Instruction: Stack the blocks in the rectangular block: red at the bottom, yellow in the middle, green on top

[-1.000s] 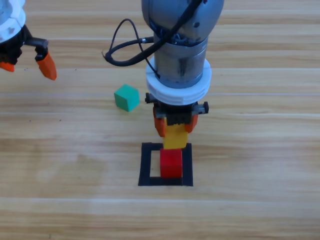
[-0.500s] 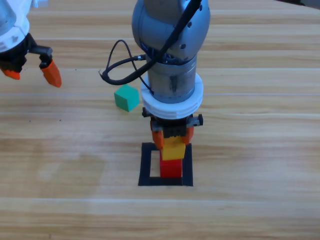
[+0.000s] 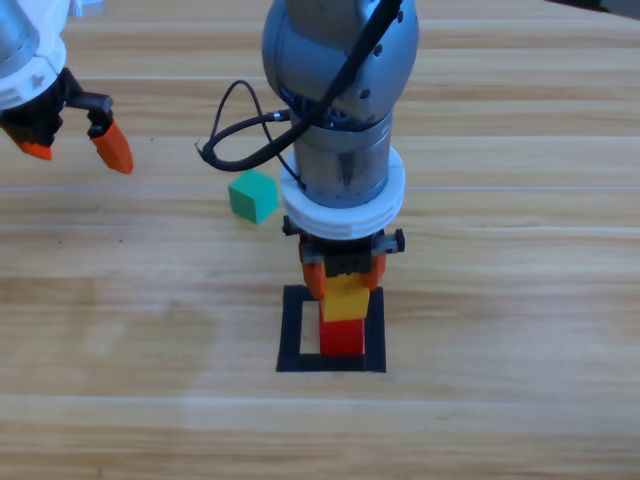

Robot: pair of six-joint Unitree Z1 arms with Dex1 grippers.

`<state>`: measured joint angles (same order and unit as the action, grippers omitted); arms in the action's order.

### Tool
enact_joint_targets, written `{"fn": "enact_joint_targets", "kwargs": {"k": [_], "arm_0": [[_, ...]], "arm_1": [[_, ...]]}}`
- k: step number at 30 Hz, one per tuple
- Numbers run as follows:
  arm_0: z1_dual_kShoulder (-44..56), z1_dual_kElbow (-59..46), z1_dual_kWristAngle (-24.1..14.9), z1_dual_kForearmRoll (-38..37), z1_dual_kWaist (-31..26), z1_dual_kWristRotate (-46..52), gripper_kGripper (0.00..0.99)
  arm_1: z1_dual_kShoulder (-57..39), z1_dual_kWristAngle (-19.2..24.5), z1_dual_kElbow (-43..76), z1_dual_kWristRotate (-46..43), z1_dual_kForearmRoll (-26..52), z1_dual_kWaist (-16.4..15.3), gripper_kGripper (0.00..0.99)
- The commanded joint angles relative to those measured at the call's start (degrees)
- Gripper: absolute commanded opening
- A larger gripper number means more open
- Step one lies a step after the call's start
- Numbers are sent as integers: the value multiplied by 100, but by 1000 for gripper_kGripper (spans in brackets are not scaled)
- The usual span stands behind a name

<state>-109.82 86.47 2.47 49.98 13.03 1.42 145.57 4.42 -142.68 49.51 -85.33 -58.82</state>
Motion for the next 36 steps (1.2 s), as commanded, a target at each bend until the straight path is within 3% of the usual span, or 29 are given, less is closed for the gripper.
{"fn": "enact_joint_targets", "kwargs": {"k": [1, 30, 31, 32, 33, 34, 36], "arm_0": [[-189, -156, 113, -129, -99, -107, 985], [-224, -218, 148, -208, -99, -177, 974], [-224, -218, 148, -217, -99, -177, 974], [-224, -227, 148, -217, -99, -177, 974], [-224, -235, 148, -226, -99, -177, 974], [-224, -235, 148, -226, -99, -177, 973], [-224, -235, 148, -226, -99, -186, 973]], "arm_1": [[209, 24, -50, -12, -71, -261, 0], [174, 50, 100, 190, -71, -270, 0], [165, 50, 100, 181, -71, -270, 164], [147, 59, 108, 199, -71, -270, 419], [130, 50, 108, 199, -71, -270, 798], [103, 59, 91, 190, -71, -270, 973], [86, 59, 21, 164, -71, -270, 990]]}}
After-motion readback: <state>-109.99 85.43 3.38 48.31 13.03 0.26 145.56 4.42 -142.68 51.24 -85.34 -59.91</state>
